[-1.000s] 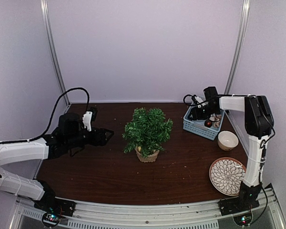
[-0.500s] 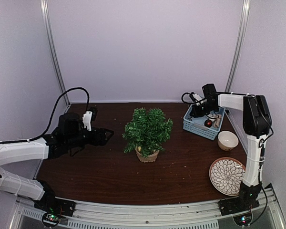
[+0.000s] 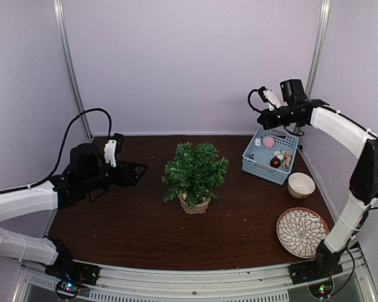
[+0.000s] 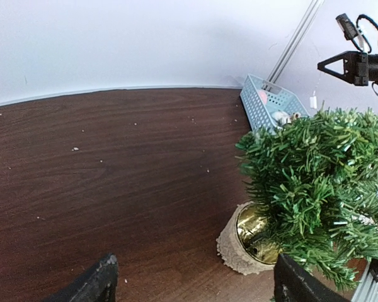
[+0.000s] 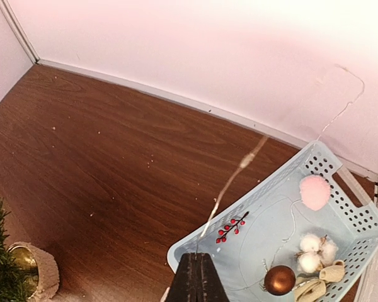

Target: Decorate the small christmas tree

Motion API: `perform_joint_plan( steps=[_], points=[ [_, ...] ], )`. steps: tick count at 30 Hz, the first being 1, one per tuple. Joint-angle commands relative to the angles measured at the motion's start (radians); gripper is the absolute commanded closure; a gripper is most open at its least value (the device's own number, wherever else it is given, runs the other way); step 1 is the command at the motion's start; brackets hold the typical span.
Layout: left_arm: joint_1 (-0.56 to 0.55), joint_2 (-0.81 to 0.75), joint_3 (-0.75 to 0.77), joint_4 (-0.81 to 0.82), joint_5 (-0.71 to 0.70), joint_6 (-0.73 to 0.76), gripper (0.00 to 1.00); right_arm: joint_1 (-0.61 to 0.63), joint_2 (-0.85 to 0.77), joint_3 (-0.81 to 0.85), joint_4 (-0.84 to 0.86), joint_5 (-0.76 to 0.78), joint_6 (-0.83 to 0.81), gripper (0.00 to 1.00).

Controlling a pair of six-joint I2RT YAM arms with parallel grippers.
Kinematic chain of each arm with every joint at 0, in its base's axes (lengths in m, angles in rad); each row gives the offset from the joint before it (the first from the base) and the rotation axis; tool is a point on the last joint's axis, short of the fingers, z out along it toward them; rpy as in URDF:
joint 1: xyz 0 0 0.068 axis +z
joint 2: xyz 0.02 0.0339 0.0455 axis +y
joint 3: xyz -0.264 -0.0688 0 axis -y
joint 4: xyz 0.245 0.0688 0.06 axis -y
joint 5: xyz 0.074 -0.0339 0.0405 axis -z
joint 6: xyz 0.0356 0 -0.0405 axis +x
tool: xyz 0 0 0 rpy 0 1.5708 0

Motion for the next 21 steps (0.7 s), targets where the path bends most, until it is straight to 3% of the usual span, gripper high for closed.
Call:
perform_joint_plan(
  steps=[1,21],
  points=[
    [0.007,-0.035,0.036,0.018,-0.016,0.024,0.15,0.004,-0.075,0.023,-0.055,0.043,-0.014,1.00],
    [0.006,-0.112,0.176,-0.039,0.071,0.212,0.18,0.111,-0.373,0.153,-0.073,-0.185,0.050,1.00]
  ],
)
